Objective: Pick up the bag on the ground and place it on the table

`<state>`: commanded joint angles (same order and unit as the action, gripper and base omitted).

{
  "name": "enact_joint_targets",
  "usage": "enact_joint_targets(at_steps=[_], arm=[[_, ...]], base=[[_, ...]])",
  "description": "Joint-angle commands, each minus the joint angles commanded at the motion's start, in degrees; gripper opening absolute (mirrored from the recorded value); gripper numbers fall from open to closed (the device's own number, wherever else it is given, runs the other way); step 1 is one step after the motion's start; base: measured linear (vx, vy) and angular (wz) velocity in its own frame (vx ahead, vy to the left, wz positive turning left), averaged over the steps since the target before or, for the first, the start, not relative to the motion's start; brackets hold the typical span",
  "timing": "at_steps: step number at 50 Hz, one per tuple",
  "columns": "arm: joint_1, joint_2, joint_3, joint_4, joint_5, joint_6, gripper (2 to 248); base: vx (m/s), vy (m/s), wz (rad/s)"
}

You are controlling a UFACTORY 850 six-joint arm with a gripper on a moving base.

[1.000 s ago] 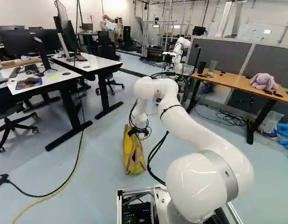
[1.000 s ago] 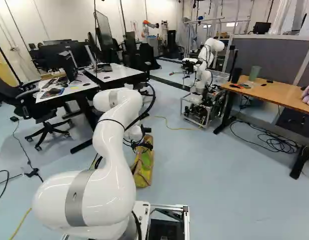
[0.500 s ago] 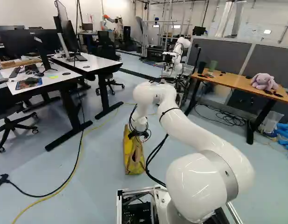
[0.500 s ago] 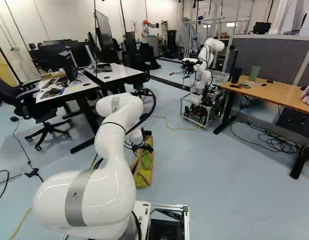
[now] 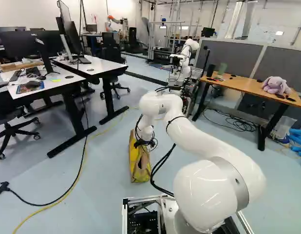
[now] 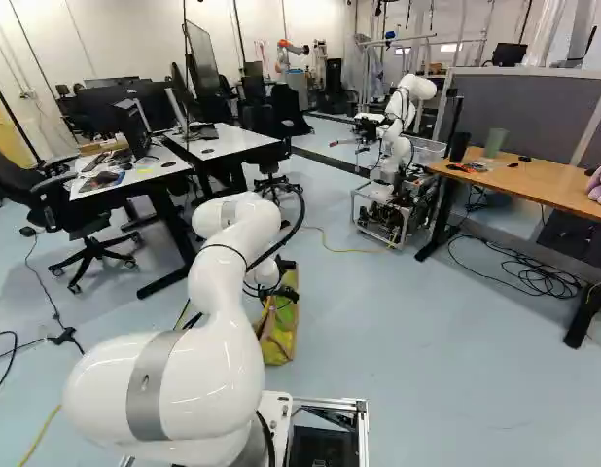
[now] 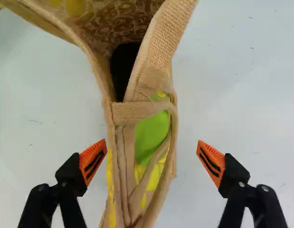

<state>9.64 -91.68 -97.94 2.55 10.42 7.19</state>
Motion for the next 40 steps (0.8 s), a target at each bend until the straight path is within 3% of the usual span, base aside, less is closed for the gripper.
enact_joint_targets(at_steps=[8, 9, 13, 14, 18, 19, 23, 24, 29, 30, 34, 35, 39, 40], arm=[[0.00, -0.73, -0.73, 0.00, 0.00, 0.00, 247], [0.00, -0.76, -0.76, 0.00, 0.00, 0.00, 229], [0.00, -0.83, -0.83, 0.00, 0.00, 0.00, 229], [0.00, -0.84, -0.84, 0.00, 0.00, 0.00, 191], [0.00, -0.86, -0.86, 0.00, 0.00, 0.00, 191], [0.00, -0.86, -0.86, 0.00, 0.00, 0.00, 153], [0.00, -0.86, -0.86, 0.00, 0.00, 0.00, 153], [0.00, -0.86, -0.86, 0.00, 0.00, 0.00, 115], [0.00, -0.86, -0.86, 0.00, 0.00, 0.00, 115], [0.00, -0.86, -0.86, 0.00, 0.00, 0.00, 77], [0.00, -0.86, -0.86, 0.00, 0.00, 0.00, 77], [0.00, -0.86, -0.86, 0.00, 0.00, 0.00, 40], [0.00, -0.86, -0.86, 0.00, 0.00, 0.00, 40], [0.00, -0.86, -0.86, 0.00, 0.00, 0.00, 22]], base=[[0.000, 0.000, 0.000], [0.000, 0.000, 0.000], [0.000, 0.000, 0.000], [0.000, 0.000, 0.000], [0.000, 0.000, 0.000], [0.000, 0.000, 0.000], [0.000, 0.000, 0.000], [0.000, 0.000, 0.000], [0.000, 0.000, 0.000], [0.000, 0.000, 0.000], [0.000, 0.000, 0.000], [0.000, 0.000, 0.000], [0.000, 0.000, 0.000], [0.000, 0.000, 0.000]])
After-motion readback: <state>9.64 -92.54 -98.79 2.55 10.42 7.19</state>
